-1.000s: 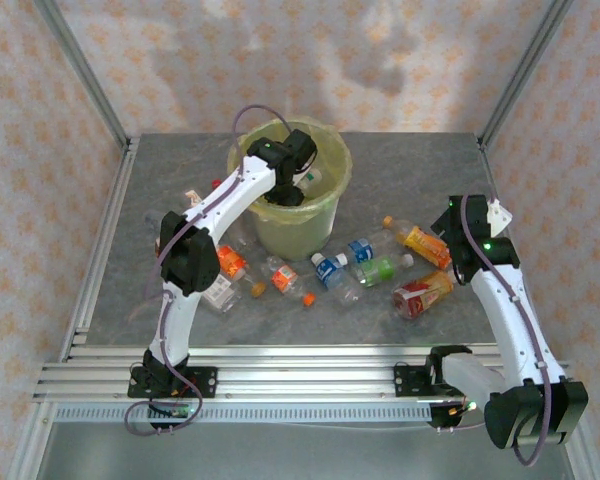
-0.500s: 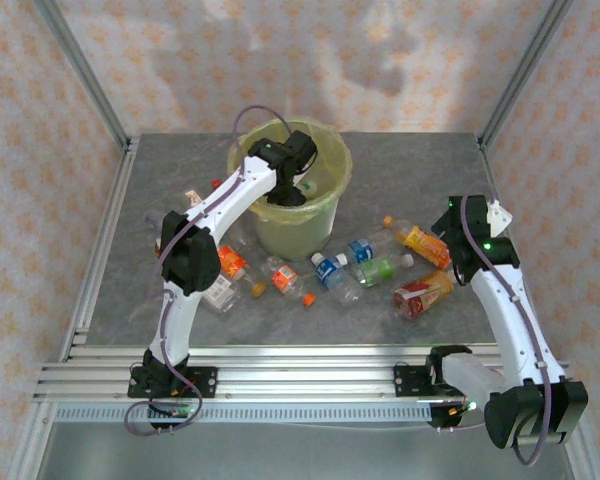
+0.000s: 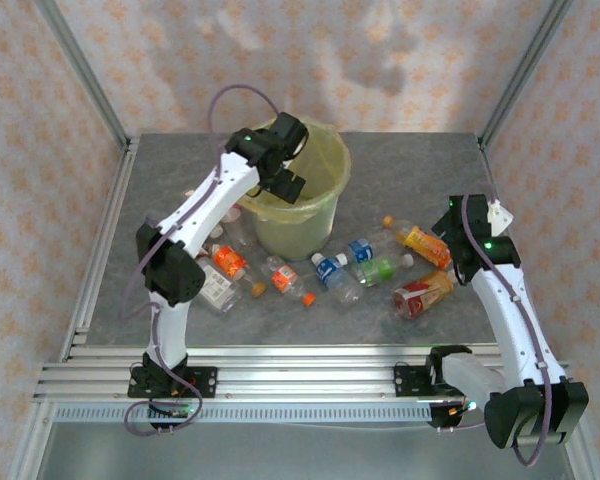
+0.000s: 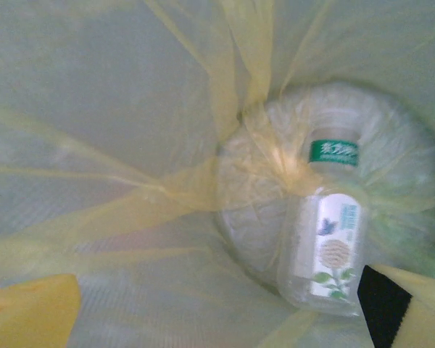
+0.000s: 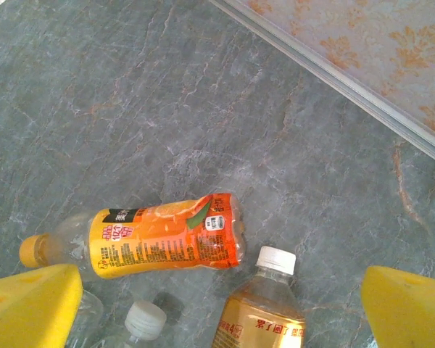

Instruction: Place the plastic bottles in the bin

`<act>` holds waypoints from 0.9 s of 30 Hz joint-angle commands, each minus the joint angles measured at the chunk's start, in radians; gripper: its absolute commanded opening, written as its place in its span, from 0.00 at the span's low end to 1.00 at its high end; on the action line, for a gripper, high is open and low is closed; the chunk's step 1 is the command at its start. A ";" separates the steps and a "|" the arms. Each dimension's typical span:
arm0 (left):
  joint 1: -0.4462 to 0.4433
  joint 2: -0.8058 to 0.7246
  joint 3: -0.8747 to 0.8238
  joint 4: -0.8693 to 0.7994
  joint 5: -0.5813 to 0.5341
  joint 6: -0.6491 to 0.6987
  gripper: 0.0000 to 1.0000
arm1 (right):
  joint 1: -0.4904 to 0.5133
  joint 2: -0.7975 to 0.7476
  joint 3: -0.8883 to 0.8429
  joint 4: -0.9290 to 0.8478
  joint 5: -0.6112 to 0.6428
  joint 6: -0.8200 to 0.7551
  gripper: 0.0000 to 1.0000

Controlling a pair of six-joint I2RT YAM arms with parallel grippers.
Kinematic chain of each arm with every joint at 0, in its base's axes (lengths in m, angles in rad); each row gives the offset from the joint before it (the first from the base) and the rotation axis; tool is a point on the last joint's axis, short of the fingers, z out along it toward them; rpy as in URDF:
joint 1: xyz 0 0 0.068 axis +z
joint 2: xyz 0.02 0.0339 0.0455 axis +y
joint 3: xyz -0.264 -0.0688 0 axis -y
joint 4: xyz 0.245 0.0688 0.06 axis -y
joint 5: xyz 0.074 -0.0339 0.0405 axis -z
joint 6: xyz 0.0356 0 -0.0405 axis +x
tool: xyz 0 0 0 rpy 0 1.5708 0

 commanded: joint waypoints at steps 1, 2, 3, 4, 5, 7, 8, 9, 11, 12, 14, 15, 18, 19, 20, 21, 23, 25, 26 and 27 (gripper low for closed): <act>0.000 -0.117 0.024 0.019 -0.056 -0.031 1.00 | 0.007 0.001 0.045 -0.047 0.005 0.008 0.99; -0.002 -0.138 0.015 0.029 -0.057 -0.036 1.00 | 0.007 0.002 0.049 -0.052 0.003 0.009 0.99; -0.002 -0.156 0.006 0.038 -0.056 -0.039 1.00 | 0.007 0.002 0.052 -0.057 0.001 0.008 0.99; -0.003 -0.176 -0.005 0.046 -0.056 -0.044 1.00 | 0.008 0.001 0.058 -0.064 -0.003 0.010 0.99; -0.005 -0.197 -0.017 0.054 -0.058 -0.048 1.00 | 0.009 0.002 0.064 -0.071 -0.008 0.009 0.99; -0.006 -0.234 -0.043 0.069 -0.063 -0.055 1.00 | 0.011 0.001 0.076 -0.087 -0.015 0.010 0.99; -0.006 -0.254 -0.059 0.078 -0.068 -0.059 1.00 | 0.014 -0.001 0.082 -0.094 -0.017 0.011 0.99; -0.006 -0.271 -0.074 0.085 -0.076 -0.062 1.00 | 0.017 -0.003 0.087 -0.103 -0.016 0.012 0.99; -0.006 -0.313 -0.107 0.101 -0.092 -0.071 1.00 | 0.025 -0.006 0.099 -0.126 -0.013 0.016 0.99; -0.006 -0.332 -0.126 0.110 -0.099 -0.077 1.00 | 0.029 -0.007 0.103 -0.139 -0.010 0.018 0.99; -0.006 -0.388 -0.185 0.146 -0.117 -0.090 1.00 | 0.038 -0.007 0.112 -0.173 -0.003 0.030 0.99; -0.006 -0.413 -0.216 0.169 -0.121 -0.095 1.00 | 0.043 -0.007 0.113 -0.190 -0.002 0.038 0.99; -0.006 -0.506 -0.325 0.250 -0.146 -0.115 1.00 | 0.063 -0.010 0.104 -0.230 -0.008 0.058 0.99; -0.006 -0.538 -0.360 0.275 -0.159 -0.124 1.00 | 0.073 -0.012 0.098 -0.241 -0.011 0.067 0.99; -0.006 -0.569 -0.394 0.297 -0.173 -0.133 1.00 | 0.082 -0.014 0.091 -0.252 -0.017 0.076 0.99; -0.006 -0.593 -0.424 0.319 -0.185 -0.142 1.00 | 0.090 -0.018 0.082 -0.259 -0.026 0.083 0.99; -0.007 -0.650 -0.486 0.362 -0.214 -0.159 1.00 | 0.098 -0.025 0.054 -0.266 -0.071 0.105 0.99; -0.006 -0.698 -0.536 0.401 -0.245 -0.170 1.00 | 0.103 -0.037 0.018 -0.263 -0.123 0.130 0.99; -0.004 -0.722 -0.563 0.419 -0.263 -0.174 1.00 | 0.106 -0.046 -0.006 -0.259 -0.147 0.149 0.99; -0.004 -0.746 -0.590 0.442 -0.278 -0.179 1.00 | 0.109 -0.055 -0.031 -0.254 -0.169 0.167 0.99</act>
